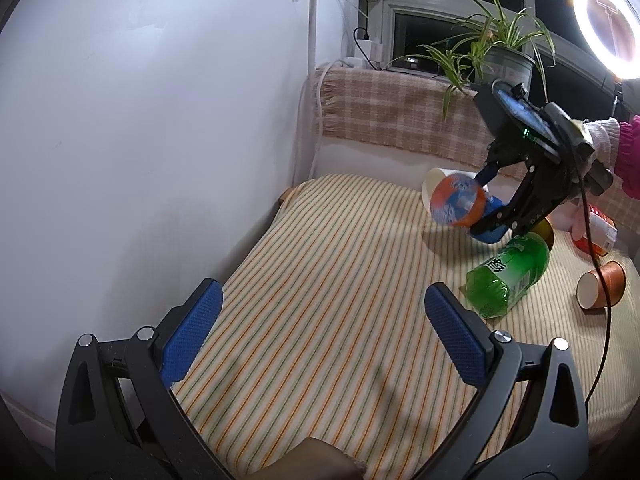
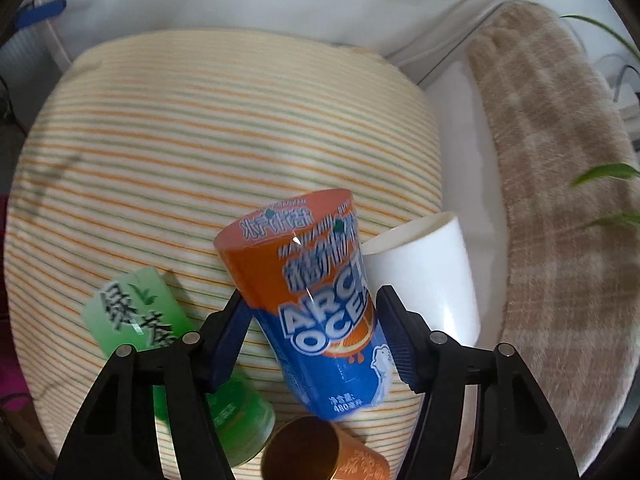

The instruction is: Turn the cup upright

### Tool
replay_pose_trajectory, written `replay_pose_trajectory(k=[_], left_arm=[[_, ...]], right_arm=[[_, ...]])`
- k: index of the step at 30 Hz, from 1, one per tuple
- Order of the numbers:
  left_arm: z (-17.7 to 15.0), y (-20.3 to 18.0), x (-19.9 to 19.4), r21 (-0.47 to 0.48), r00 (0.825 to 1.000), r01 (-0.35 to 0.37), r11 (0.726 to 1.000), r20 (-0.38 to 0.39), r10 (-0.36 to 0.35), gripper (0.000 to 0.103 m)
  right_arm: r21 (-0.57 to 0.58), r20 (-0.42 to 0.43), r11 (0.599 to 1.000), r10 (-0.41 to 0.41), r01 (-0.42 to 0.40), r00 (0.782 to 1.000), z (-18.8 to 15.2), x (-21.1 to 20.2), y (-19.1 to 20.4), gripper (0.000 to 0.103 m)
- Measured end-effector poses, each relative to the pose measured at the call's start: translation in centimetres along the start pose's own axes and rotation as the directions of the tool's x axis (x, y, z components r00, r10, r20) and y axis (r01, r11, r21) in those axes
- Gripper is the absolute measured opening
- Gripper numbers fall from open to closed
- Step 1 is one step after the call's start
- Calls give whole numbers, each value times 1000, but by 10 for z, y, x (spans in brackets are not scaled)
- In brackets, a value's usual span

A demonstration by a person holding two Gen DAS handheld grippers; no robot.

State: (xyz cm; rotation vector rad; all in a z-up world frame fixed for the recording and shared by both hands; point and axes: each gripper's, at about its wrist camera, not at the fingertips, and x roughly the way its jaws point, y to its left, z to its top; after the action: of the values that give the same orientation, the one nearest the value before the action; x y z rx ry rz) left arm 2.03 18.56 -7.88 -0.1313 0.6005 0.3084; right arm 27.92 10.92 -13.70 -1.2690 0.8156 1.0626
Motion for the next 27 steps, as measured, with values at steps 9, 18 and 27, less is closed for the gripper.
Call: replay_pose_trajectory(k=[9,18,27], left_arm=[[2,-11,-23,25,999,23,999,41,-24,103],[2,-32,-48,73,994,86,994,68,-91,103],[-6,-58,-56,109,977,212,971,14,-215,103]], right_arm=[[170,219,985,-37,-1,975,-18,-75,6,57],[349,378,933,-50,-92,924,-66,-135,45,57],[622,448,728,-29,-288,894,-140,-157,104,57]])
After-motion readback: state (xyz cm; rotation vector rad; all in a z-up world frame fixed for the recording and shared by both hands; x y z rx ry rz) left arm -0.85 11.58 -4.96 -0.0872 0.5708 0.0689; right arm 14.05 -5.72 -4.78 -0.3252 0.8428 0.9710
